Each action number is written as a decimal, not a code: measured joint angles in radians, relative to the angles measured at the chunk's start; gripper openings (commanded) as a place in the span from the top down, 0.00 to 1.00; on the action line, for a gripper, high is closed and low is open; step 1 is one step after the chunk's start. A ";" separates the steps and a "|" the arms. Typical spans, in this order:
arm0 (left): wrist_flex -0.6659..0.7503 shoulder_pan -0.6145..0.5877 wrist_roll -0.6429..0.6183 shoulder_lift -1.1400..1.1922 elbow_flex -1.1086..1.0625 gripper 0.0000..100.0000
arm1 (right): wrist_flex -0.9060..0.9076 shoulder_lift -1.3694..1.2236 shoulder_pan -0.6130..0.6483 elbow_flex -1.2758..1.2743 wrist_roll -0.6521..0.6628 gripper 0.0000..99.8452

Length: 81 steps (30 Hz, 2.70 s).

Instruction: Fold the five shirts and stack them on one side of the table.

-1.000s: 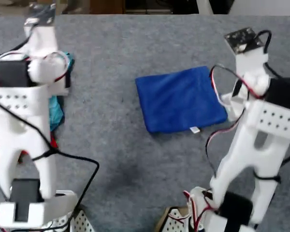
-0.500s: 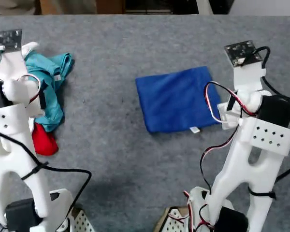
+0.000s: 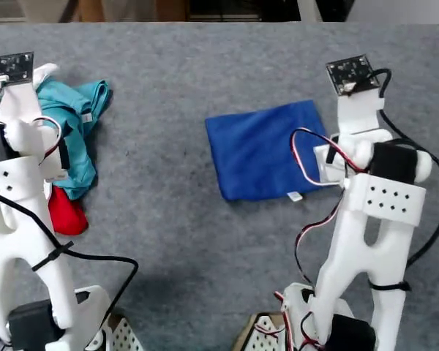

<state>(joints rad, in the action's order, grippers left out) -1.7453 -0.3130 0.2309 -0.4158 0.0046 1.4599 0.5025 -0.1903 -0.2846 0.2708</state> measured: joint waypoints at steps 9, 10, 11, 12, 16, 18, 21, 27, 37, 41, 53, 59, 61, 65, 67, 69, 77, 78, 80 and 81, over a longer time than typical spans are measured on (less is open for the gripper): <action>0.034 -0.146 0.000 0.000 -0.074 0.98 | -0.032 -0.086 -0.002 0.005 -0.068 1.00; 0.058 -0.164 0.000 0.000 -0.114 0.98 | -0.032 -0.115 -0.002 0.017 -0.068 0.99; 0.091 -0.183 0.000 0.000 -0.163 0.98 | -0.031 -0.144 -0.002 0.034 -0.068 0.99; 0.127 -0.201 0.000 0.000 -0.216 0.98 | -0.031 -0.173 -0.002 0.060 -0.068 0.99; 0.305 -0.253 0.040 0.000 -0.479 0.98 | 0.026 -0.281 -0.002 0.190 -0.077 0.99; 0.404 -0.262 0.055 0.000 -0.609 0.98 | 0.054 -0.325 -0.002 0.264 -0.112 0.97; 0.578 -0.265 0.064 0.000 -0.795 0.98 | 0.087 -0.397 -0.003 0.359 -0.163 0.91; 0.959 -0.267 0.066 0.000 -1.073 0.98 | 0.124 -0.549 0.017 0.480 -0.302 0.88; 1.017 -0.269 0.066 0.000 -1.077 0.98 | 0.130 -0.839 0.029 0.586 -0.473 0.81; 1.017 -0.269 0.066 0.000 -1.077 0.98 | 0.129 -0.934 0.029 0.628 -0.488 0.81; 1.017 -0.269 0.066 0.000 -1.080 0.98 | -0.003 -1.194 0.032 0.680 -0.488 0.81; 1.017 -0.269 0.066 0.000 -1.080 0.98 | -0.032 -1.252 0.031 0.718 -0.488 0.81; 1.017 -0.269 0.066 0.000 -1.080 0.98 | -0.032 -1.258 0.029 0.726 -0.479 0.81; 1.017 -0.269 0.066 0.000 -1.080 0.98 | -0.032 -1.258 0.029 0.727 -0.473 0.82; 1.017 -0.269 0.066 0.000 -1.080 0.98 | -0.028 -1.261 0.029 0.727 -0.473 0.84; 1.017 -0.269 0.066 0.000 -1.080 0.98 | -0.018 -1.272 0.029 0.738 -0.470 0.90; 1.017 -0.269 0.066 0.000 -1.080 0.98 | -0.005 -1.307 0.025 0.793 -0.466 0.99; 1.017 -0.269 0.066 0.000 -1.080 0.98 | -0.005 -1.307 0.025 0.793 -0.466 0.99; 1.017 -0.269 0.066 0.000 -1.080 0.98 | -0.005 -1.307 0.025 0.793 -0.466 1.00; 1.017 -0.269 0.066 0.000 -1.080 0.98 | -0.005 -1.309 0.025 0.798 -0.466 1.00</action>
<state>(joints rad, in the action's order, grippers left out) -0.7281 -0.5815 0.2969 -0.4158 -1.0756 1.4553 -0.8063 -0.1657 0.5132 -0.1956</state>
